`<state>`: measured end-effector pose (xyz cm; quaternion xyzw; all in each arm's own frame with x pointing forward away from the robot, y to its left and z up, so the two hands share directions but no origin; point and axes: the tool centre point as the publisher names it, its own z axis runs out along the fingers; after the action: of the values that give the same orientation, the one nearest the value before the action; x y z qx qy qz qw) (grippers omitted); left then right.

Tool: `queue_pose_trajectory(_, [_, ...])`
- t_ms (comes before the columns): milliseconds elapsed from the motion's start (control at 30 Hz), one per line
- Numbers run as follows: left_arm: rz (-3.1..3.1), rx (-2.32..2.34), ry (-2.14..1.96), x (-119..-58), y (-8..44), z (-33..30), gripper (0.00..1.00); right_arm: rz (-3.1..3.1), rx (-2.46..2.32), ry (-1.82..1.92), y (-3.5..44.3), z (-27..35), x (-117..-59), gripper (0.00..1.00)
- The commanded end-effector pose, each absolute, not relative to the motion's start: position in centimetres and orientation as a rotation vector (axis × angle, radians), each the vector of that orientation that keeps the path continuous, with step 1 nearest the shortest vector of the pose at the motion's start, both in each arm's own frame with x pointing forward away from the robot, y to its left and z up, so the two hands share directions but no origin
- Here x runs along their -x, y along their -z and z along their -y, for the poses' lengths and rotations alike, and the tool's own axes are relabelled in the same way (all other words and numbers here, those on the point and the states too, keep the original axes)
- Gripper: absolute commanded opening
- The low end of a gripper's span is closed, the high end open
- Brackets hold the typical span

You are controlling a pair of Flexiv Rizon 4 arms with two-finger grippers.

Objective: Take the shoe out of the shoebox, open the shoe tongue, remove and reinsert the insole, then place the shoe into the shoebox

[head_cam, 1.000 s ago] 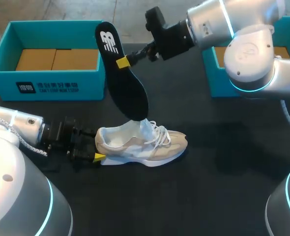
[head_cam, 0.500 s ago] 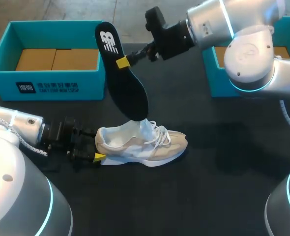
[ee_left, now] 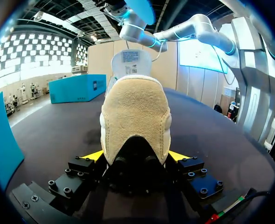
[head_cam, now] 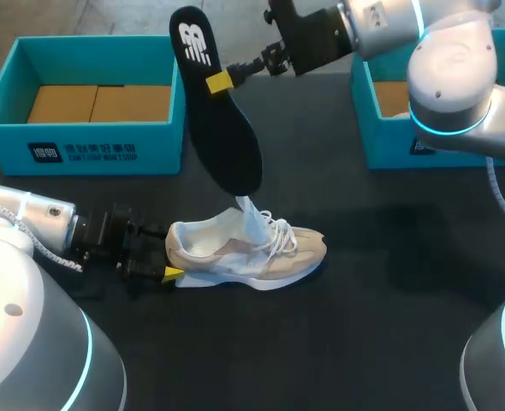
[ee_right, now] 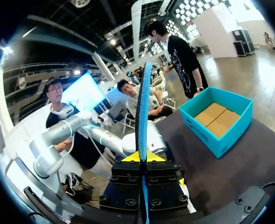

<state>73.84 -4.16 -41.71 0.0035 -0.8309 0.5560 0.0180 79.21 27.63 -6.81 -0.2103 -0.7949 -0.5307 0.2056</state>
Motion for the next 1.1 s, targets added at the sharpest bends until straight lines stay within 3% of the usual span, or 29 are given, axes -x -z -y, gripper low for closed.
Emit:
queue_pose_trajectory(33, [2.582,-0.012,-1.726,-73.9,42.0,4.2,0.00,2.159,0.585,1.496,5.8,-26.3,-78.4,0.00])
queue_pose_trajectory(1100, [2.582,-0.012,-1.726,-73.9,42.0,4.2,0.00,1.974,0.796,1.568,3.7,-20.5,-69.9,0.00])
